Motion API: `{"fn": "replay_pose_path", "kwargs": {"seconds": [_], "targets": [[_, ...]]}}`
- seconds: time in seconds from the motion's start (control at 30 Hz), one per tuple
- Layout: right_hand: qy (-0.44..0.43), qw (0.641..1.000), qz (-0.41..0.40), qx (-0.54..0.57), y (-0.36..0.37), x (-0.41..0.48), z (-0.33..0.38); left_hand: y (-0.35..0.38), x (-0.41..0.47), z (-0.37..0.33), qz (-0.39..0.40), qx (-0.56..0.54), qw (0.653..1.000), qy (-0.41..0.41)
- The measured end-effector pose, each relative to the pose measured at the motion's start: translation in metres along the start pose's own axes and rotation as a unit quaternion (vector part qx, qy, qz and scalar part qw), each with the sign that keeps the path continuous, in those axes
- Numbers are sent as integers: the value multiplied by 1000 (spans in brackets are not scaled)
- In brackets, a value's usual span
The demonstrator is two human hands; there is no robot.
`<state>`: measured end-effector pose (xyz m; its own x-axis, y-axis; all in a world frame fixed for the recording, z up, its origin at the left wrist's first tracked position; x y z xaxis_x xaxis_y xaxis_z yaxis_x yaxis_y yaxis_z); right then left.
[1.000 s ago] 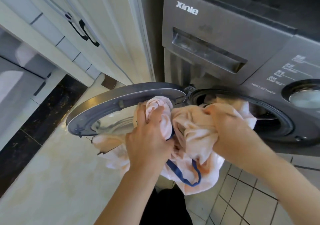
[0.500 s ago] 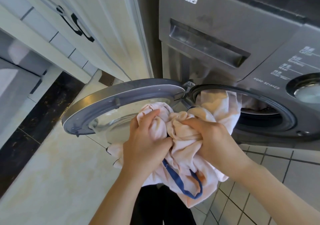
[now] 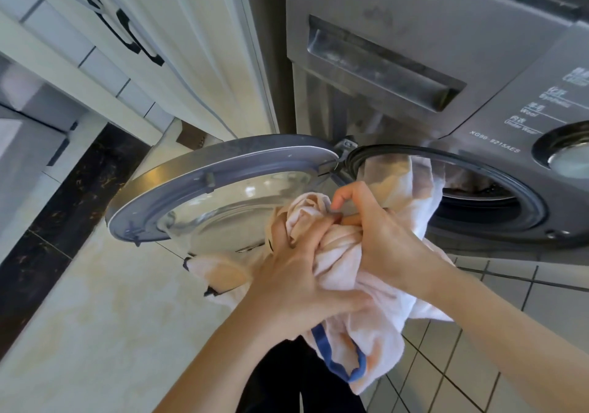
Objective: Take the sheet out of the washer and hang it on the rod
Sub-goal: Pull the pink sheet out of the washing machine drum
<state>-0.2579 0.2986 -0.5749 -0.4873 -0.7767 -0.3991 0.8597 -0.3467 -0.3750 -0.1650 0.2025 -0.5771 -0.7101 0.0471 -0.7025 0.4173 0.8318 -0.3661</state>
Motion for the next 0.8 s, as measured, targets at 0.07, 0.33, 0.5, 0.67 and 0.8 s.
{"fn": "replay_pose_path", "kwargs": {"seconds": [0.07,0.33,0.5,0.67,0.8], "targets": [[-4,1000,-3,3,1,4,-2,1,2,6,-24,-12,1000,-15],[-29,997,-54,48,11,5,-14,-4,8,19,-144,0,989,-14],[-129,989,26,-74,9,6,-10,1,1,24,-197,28,980,4],[-76,952,173,-239,3,10,-39,-7,-14,36,-197,34,980,-13],[-40,917,274,-286,7,18,-66,-19,-26,39,-201,26,979,-27]]}}
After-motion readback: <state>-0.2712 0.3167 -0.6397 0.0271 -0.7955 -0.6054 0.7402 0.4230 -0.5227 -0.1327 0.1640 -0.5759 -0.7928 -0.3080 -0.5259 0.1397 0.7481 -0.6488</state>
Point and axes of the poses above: each hand's wrist, its own x-axis towards the middle knuckle, its own y-axis out of the palm, z = x × y, the point moved 6 cm from there along x, towards the middle knuckle, and after that the axes turned 11 degrees about z, right-handed, at the moved point
